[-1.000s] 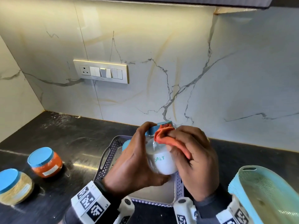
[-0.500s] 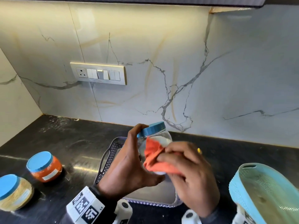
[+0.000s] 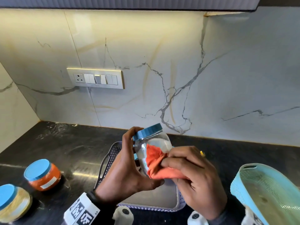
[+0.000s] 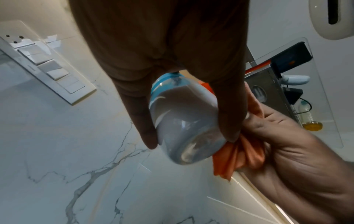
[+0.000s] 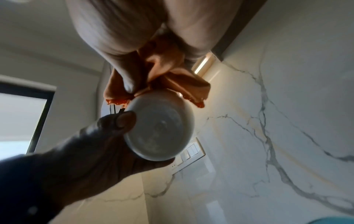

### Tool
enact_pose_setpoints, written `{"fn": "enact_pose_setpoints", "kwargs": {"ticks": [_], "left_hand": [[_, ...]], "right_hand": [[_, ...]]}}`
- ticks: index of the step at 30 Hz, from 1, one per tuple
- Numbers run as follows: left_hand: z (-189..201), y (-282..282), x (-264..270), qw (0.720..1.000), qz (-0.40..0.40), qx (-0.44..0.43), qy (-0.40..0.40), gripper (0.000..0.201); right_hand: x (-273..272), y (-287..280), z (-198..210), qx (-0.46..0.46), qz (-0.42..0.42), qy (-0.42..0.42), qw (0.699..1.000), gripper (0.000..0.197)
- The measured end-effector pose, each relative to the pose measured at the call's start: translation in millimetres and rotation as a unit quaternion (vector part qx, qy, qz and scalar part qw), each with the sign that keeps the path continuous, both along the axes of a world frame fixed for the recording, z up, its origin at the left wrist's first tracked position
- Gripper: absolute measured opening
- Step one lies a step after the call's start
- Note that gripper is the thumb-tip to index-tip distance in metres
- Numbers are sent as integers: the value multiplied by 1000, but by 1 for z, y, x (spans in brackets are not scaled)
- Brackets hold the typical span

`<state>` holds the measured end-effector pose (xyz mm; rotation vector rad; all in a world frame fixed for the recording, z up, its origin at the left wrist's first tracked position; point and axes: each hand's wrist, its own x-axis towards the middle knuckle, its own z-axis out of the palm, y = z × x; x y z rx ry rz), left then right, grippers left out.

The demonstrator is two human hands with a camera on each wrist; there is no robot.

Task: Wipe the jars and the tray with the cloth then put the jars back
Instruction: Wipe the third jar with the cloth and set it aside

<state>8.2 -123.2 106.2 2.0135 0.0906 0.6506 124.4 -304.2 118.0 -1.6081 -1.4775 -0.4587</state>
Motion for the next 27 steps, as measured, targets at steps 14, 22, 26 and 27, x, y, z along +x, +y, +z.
{"fn": "enact_pose_setpoints", "kwargs": {"ticks": [14, 22, 26, 27], "left_hand": [[-10, 4, 0, 975, -93, -200, -32, 122], [-7, -3, 5, 921, -134, -360, -57, 105], [-5, -4, 8, 916, -128, -376, -61, 102], [-4, -5, 8, 912, -128, -385, -65, 99]], "right_hand": [[5, 13, -4, 103, 47, 315, 942, 14], [-16, 15, 7, 69, 17, 84, 994, 24], [5, 32, 15, 79, 27, 199, 976, 16], [7, 35, 17, 78, 21, 219, 972, 15]]}}
